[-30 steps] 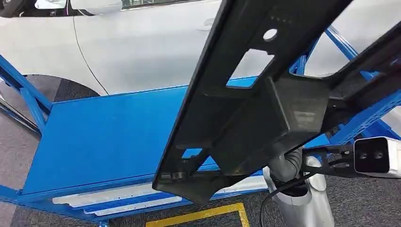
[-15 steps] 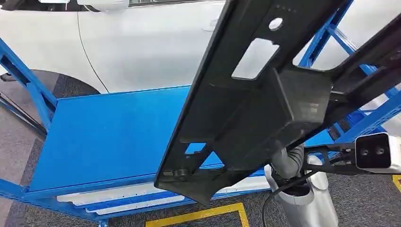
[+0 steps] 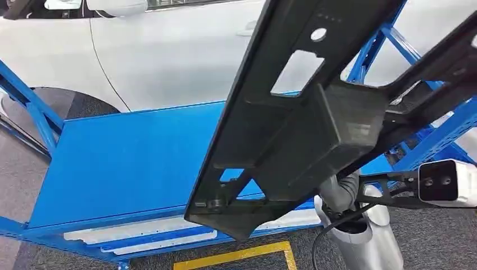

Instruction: Take the parts from the cabinet and place them on the table.

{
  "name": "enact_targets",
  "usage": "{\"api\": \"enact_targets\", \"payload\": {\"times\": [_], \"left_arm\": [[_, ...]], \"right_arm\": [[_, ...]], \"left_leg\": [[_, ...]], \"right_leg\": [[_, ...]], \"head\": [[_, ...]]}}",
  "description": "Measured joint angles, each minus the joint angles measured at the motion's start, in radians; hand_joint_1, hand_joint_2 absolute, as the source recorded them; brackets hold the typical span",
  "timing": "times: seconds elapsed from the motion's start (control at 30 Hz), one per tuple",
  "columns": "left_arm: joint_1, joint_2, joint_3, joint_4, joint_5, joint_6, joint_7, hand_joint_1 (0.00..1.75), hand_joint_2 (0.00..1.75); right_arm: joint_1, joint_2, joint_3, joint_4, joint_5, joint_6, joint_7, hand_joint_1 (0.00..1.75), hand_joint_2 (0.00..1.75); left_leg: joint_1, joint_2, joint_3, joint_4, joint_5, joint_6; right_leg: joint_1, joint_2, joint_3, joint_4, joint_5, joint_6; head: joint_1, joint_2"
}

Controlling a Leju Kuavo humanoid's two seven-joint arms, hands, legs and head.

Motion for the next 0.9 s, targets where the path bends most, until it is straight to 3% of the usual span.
{"api": "enact_targets", "payload": {"times": [0.07, 0.1, 0.13, 0.27, 0.3, 0.33, 0.37, 0.43, 0.47, 0.5, 0.53, 0.57, 0.63, 0.67, 0.7, 0.77, 0.83, 0.87, 0.9], "left_arm": [[0.003, 0.000, 0.000, 0.000, 0.000, 0.006, 0.000, 0.00, 1.75], [0.005, 0.000, 0.002, 0.001, 0.001, 0.008, 0.001, 0.00, 1.75], [0.009, 0.000, 0.002, 0.002, 0.002, 0.008, 0.001, 0.00, 1.75], [0.016, -0.002, 0.004, 0.002, 0.003, 0.011, -0.002, 0.00, 1.75], [0.016, -0.002, 0.004, 0.003, 0.003, 0.010, -0.002, 0.00, 1.75], [0.016, -0.006, 0.004, 0.004, 0.002, 0.010, -0.002, 0.00, 1.75], [0.016, -0.006, 0.004, 0.004, 0.002, 0.010, -0.002, 0.00, 1.75], [0.016, -0.007, 0.004, 0.005, -0.002, 0.008, -0.004, 0.00, 1.75], [0.016, -0.007, 0.004, 0.005, -0.004, 0.008, -0.006, 0.00, 1.75], [0.016, -0.007, 0.004, 0.005, -0.007, 0.007, -0.007, 0.00, 1.75], [0.015, -0.007, 0.004, 0.005, -0.008, 0.005, -0.010, 0.00, 1.75], [0.014, -0.007, 0.004, 0.005, -0.008, 0.004, -0.010, 0.00, 1.75], [0.011, -0.008, 0.004, 0.005, -0.009, 0.000, -0.011, 0.00, 1.75], [0.010, -0.008, 0.004, 0.005, -0.009, -0.002, -0.011, 0.00, 1.75], [0.008, -0.009, 0.004, 0.005, -0.009, -0.003, -0.010, 0.00, 1.75], [0.006, -0.009, 0.004, 0.005, -0.009, -0.004, -0.009, 0.00, 1.75], [0.006, -0.009, 0.004, 0.005, -0.008, -0.002, -0.001, 0.00, 1.75], [0.006, -0.009, 0.004, 0.005, -0.007, 0.000, 0.001, 0.00, 1.75], [0.004, -0.009, 0.004, 0.005, -0.006, 0.003, 0.002, 0.00, 1.75]], "right_arm": [[0.000, 0.000, 0.008, 0.005, 0.000, -0.008, 0.000, 1.66, 1.75], [0.000, -0.001, 0.011, 0.006, -0.001, -0.016, 0.000, 1.66, 1.75], [0.002, -0.002, 0.012, 0.008, -0.001, -0.021, -0.003, 1.66, 1.75], [0.020, -0.005, 0.014, 0.009, 0.005, -0.033, -0.006, 1.66, 1.75], [0.023, -0.007, 0.016, 0.009, 0.008, -0.034, -0.007, 1.66, 1.75], [0.027, -0.010, 0.017, 0.009, 0.012, -0.037, -0.008, 1.66, 1.75], [0.030, -0.012, 0.018, 0.008, 0.014, -0.037, -0.011, 1.66, 1.75], [0.050, -0.018, 0.020, 0.008, 0.023, -0.043, -0.019, 1.66, 1.75], [0.060, -0.019, 0.021, 0.008, 0.027, -0.048, -0.021, 1.66, 1.75], [0.068, -0.022, 0.022, 0.008, 0.031, -0.054, -0.023, 1.66, 1.75], [0.073, -0.023, 0.023, 0.008, 0.034, -0.056, -0.024, 1.66, 1.75], [0.075, -0.025, 0.023, 0.008, 0.036, -0.057, -0.025, 1.66, 1.75], [0.075, -0.026, 0.023, 0.008, 0.038, -0.058, -0.026, 1.66, 1.75], [0.075, -0.027, 0.023, 0.008, 0.038, -0.057, -0.026, 1.66, 1.75], [0.079, -0.027, 0.023, 0.007, 0.039, -0.057, -0.027, 1.66, 1.75], [0.080, -0.030, 0.023, 0.008, 0.041, -0.053, -0.027, 1.66, 1.75], [0.079, -0.031, 0.023, 0.009, 0.041, -0.050, -0.027, 1.66, 1.75], [0.077, -0.032, 0.023, 0.010, 0.040, -0.048, -0.027, 1.66, 1.75], [0.077, -0.032, 0.023, 0.010, 0.040, -0.048, -0.028, 1.66, 1.75]], "left_leg": [[0.000, 0.000, 0.084, -0.164, 0.085, 0.007], [0.000, 0.000, 0.123, -0.249, 0.114, 0.014], [-0.006, -0.001, 0.132, -0.271, 0.102, 0.016], [-0.008, -0.005, 0.122, -0.270, 0.107, 0.028], [-0.001, -0.005, 0.122, -0.280, 0.115, 0.037], [0.003, -0.002, 0.124, -0.286, 0.122, 0.042], [0.003, -0.001, 0.121, -0.287, 0.126, 0.045], [0.002, 0.003, 0.111, -0.286, 0.131, 0.052], [0.001, 0.003, 0.105, -0.285, 0.135, 0.053], [0.001, 0.003, 0.100, -0.284, 0.138, 0.052], [0.001, 0.003, 0.095, -0.281, 0.140, 0.051], [0.001, 0.003, 0.090, -0.278, 0.142, 0.049], [0.001, 0.002, 0.086, -0.271, 0.144, 0.046], [-0.003, 0.002, 0.082, -0.270, 0.146, 0.040], [-0.003, 0.001, 0.083, -0.271, 0.150, 0.034], [-0.002, 0.001, 0.079, -0.273, 0.158, 0.022], [-0.002, 0.000, 0.074, -0.268, 0.153, 0.010], [-0.003, 0.001, 0.061, -0.241, 0.118, 0.006], [-0.001, 0.001, 0.038, -0.172, 0.063, 0.004]], "right_leg": [[0.000, 0.004, 0.001, 0.004, -0.001, 0.001], [0.000, 0.005, 0.000, 0.006, -0.002, 0.003], [0.007, 0.006, -0.007, 0.011, 0.000, 0.010], [0.004, 0.005, -0.015, 0.007, 0.010, 0.027], [0.008, 0.005, -0.015, 0.007, 0.012, 0.033], [0.004, 0.006, -0.018, 0.016, -0.002, 0.038], [0.003, 0.006, -0.032, 0.048, -0.038, 0.043], [0.000, 0.006, -0.093, 0.207, -0.135, 0.049], [-0.001, 0.006, -0.119, 0.278, -0.163, 0.052], [-0.002, 0.006, -0.127, 0.309, -0.166, 0.053], [-0.004, 0.006, -0.111, 0.291, -0.146, 0.054], [-0.005, 0.005, -0.072, 0.229, -0.111, 0.053], [-0.006, 0.005, 0.037, 0.052, -0.048, 0.046], [-0.002, 0.006, 0.063, 0.004, -0.066, 0.041], [0.004, 0.007, 0.054, 0.015, -0.044, 0.035], [0.006, 0.007, 0.049, 0.009, -0.048, 0.025], [-0.005, 0.002, 0.044, -0.005, -0.032, 0.007], [-0.004, 0.002, 0.039, -0.007, -0.026, 0.002], [-0.004, 0.000, 0.032, -0.007, -0.021, -0.005]], "head": [[0.000, 0.000], [0.000, 0.000], [0.000, 0.000], [0.000, 0.000], [0.000, 0.000], [0.000, 0.000], [0.000, 0.000], [0.000, 0.000], [0.000, 0.000], [0.000, 0.000], [0.000, 0.000], [0.000, 0.000], [0.000, 0.000], [0.000, 0.000], [0.000, 0.000], [0.000, 0.000], [0.000, 0.000], [0.000, 0.000], [0.000, 0.000]]}}
